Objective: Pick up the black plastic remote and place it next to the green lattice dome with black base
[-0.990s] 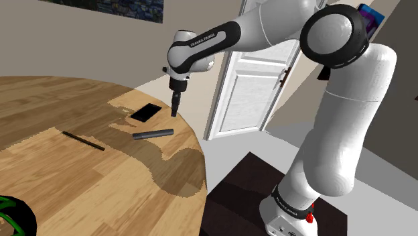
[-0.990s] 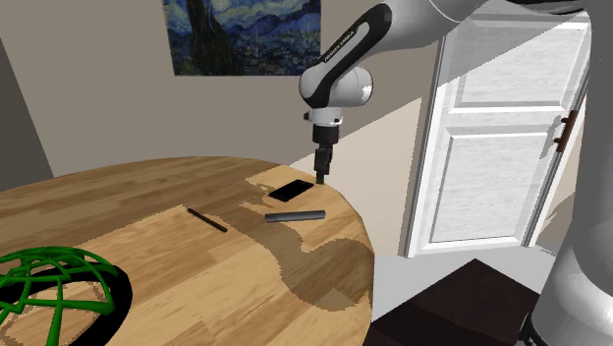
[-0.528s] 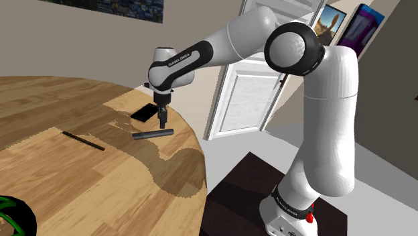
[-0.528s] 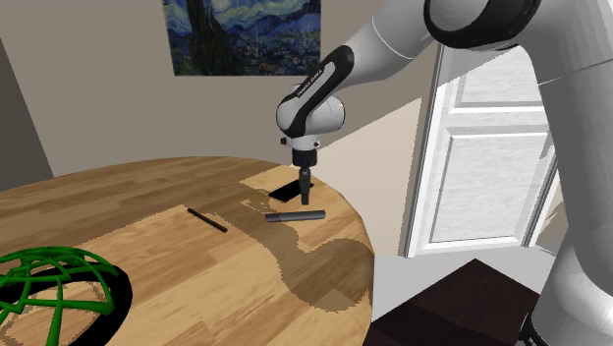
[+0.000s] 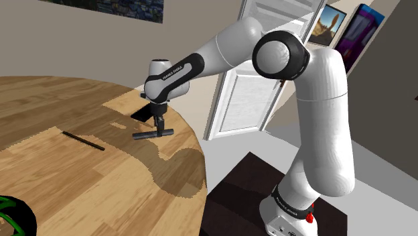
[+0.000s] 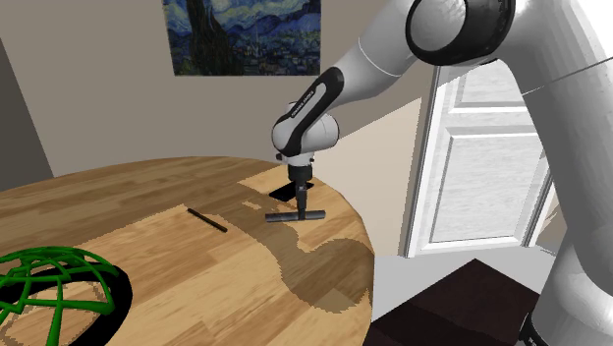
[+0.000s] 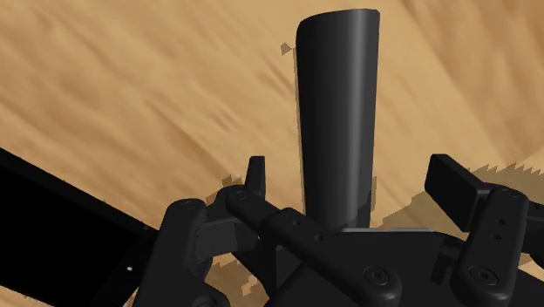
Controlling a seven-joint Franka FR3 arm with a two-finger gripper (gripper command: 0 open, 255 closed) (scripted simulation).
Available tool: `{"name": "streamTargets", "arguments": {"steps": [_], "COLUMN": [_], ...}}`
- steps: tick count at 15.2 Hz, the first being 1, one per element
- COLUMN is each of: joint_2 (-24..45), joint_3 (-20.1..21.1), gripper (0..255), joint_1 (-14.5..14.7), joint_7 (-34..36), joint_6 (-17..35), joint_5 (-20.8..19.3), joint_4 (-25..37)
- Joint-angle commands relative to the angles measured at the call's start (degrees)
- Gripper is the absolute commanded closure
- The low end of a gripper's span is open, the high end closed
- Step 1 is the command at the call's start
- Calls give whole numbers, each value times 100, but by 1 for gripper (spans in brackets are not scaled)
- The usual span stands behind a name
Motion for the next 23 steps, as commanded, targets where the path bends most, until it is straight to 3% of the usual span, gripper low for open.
{"name": "streamTargets", "arguments": {"steps": [1, 8, 9, 18, 23], "joint_2": [59, 59, 59, 60, -198], "joint_3": [2, 2, 2, 2, -14], "gripper": [0, 0, 255, 255, 255], "joint_1": [-7, -7, -7, -7, 2], "joint_7": [-14, -14, -14, -14, 11], "joint_6": [73, 72, 72, 73, -203], "joint_5": [6, 6, 6, 6, -21], "joint_4": [-12, -12, -12, -11, 7]}}
